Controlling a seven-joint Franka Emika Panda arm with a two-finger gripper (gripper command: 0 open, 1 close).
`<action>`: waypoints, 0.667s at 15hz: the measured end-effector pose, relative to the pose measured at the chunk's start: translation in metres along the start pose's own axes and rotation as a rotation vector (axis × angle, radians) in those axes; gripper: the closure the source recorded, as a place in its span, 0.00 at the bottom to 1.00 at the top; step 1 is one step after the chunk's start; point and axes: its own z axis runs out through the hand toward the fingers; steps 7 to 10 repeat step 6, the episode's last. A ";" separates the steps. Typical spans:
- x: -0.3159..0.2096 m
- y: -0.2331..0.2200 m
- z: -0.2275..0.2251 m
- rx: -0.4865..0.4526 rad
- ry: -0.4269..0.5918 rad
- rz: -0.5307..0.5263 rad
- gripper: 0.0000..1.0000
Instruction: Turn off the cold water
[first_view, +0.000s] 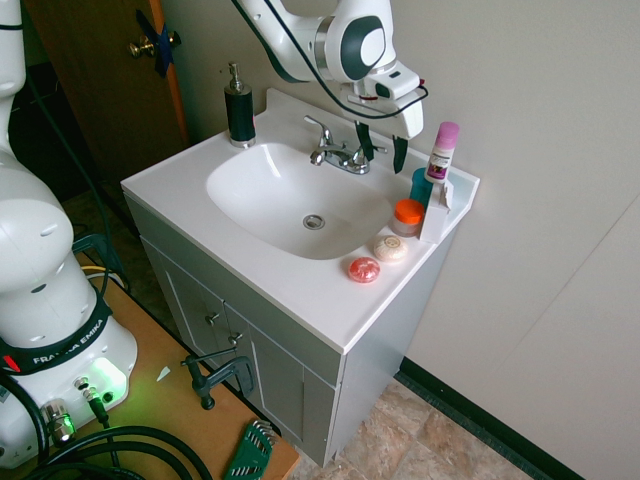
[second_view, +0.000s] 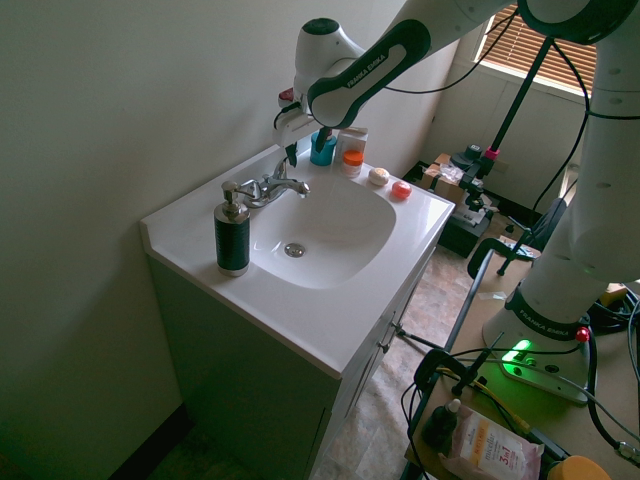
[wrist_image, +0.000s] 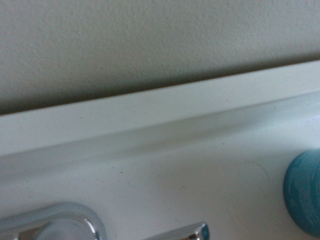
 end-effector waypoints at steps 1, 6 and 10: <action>0.000 0.000 -0.001 -0.005 -0.005 0.003 0.00; -0.036 0.036 -0.028 -0.004 -0.149 0.007 0.00; -0.036 0.036 -0.028 -0.004 -0.149 0.007 0.00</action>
